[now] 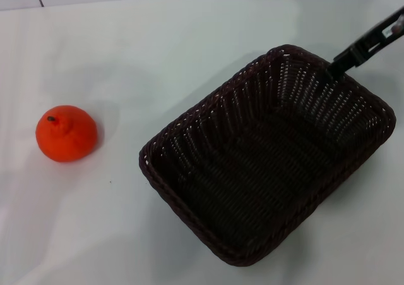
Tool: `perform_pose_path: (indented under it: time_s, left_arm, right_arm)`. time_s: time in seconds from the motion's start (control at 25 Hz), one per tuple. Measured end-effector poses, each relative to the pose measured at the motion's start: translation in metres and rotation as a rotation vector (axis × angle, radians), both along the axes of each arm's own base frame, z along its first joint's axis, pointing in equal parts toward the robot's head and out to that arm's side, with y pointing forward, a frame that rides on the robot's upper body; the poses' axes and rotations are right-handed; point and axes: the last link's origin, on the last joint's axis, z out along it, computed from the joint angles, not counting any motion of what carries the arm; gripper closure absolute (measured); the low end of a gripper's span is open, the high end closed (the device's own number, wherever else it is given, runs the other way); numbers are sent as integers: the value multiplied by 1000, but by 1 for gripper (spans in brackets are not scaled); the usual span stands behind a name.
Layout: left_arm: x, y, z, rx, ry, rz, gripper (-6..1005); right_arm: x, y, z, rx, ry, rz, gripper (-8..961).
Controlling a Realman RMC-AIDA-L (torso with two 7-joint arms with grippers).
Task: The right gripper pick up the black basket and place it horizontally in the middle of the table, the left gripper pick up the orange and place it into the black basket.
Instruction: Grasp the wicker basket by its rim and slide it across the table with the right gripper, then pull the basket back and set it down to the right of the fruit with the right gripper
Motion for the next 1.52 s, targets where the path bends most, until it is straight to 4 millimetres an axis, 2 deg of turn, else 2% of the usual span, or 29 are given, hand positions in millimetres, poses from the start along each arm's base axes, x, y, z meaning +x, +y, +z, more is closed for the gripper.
perform_pose_path:
  time_s: [0.12,0.36,0.56,0.64,0.88,1.04,1.2,1.4,1.52]
  left_arm:
    - [0,0,0,0,-1,0,64]
    - [0,-1,-1,-1,-3,4,64]
    - [-1,-2,-1,-2,-4,7,64]
    - [-1,-2,-1,-2,-5,7,64]
    - [0,-2,-1,-1,-5,4,64]
    - [0,-2,-1,-1,-5,3,64]
    - [0,0,-1,-3,-4,4,64]
    - [0,4,-1,-10,-5,8,64]
    - [0,7,-2,-17,-6,9,63]
  right_arm:
    - [6,-1,-8,-15,-14,-7,226]
    - [15,-7,-18,-31,-15,2,341]
    - [21,-10,-19,-32,-11,-11,436]
    - [23,-12,-19,-30,-6,-18,648]
    - [28,-16,-10,2,67,-58,750]
    - [34,-20,5,71,210,-104,750]
    - [48,-26,19,153,401,-187,750]
    - [73,-34,14,222,518,-302,750]
    - [80,-37,7,254,557,-339,750]
